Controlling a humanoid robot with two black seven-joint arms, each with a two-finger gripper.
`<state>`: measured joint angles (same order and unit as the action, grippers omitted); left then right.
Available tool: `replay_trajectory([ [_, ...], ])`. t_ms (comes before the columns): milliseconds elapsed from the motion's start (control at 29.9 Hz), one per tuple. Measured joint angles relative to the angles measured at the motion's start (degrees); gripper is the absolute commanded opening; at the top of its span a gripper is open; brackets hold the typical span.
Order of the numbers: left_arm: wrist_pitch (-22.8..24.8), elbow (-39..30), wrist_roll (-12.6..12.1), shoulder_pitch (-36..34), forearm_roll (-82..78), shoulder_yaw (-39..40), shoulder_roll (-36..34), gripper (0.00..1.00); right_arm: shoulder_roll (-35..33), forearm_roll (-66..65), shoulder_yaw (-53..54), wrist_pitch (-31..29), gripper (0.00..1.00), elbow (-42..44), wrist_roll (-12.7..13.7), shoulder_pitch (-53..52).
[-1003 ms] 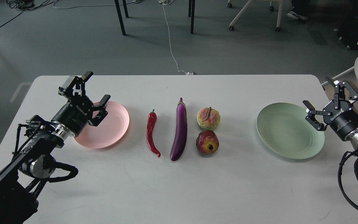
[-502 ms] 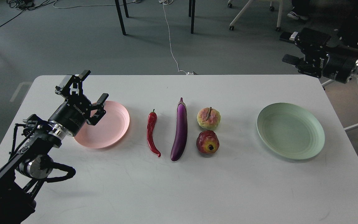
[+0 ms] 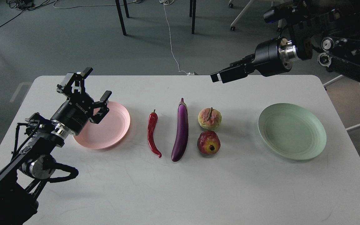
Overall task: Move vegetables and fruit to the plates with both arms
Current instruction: 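Raise the right gripper and move it over the pale apple, then lower the right gripper and grasp the pale green-yellow apple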
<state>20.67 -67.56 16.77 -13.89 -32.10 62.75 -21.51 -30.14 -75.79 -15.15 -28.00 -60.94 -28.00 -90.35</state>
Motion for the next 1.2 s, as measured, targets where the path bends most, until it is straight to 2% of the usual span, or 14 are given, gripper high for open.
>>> replay_trajectory([
  [301, -0.02, -0.08, 0.01, 0.18, -0.07, -0.08, -0.09, 0.99, 8.30, -1.92, -11.03, 0.01, 0.99, 5.53, 0.00, 1.10],
  [702, 0.16, -0.12, 0.02, 0.27, -0.07, -0.09, -0.10, 0.99, 18.10, -1.92, -13.31, 1.31, 0.99, 15.14, 0.01, 4.66],
  [1070, 0.25, -0.03, 0.02, 0.80, -0.07, -0.09, -0.02, 0.99, 24.43, -1.76, -18.49, 8.35, 0.99, 22.37, 0.00, 7.86],
  [1204, 0.32, -0.03, 0.02, 1.02, -0.07, -0.08, -0.20, 0.99, 25.67, -1.72, -19.06, 9.09, 0.99, 23.80, 0.01, 8.65],
])
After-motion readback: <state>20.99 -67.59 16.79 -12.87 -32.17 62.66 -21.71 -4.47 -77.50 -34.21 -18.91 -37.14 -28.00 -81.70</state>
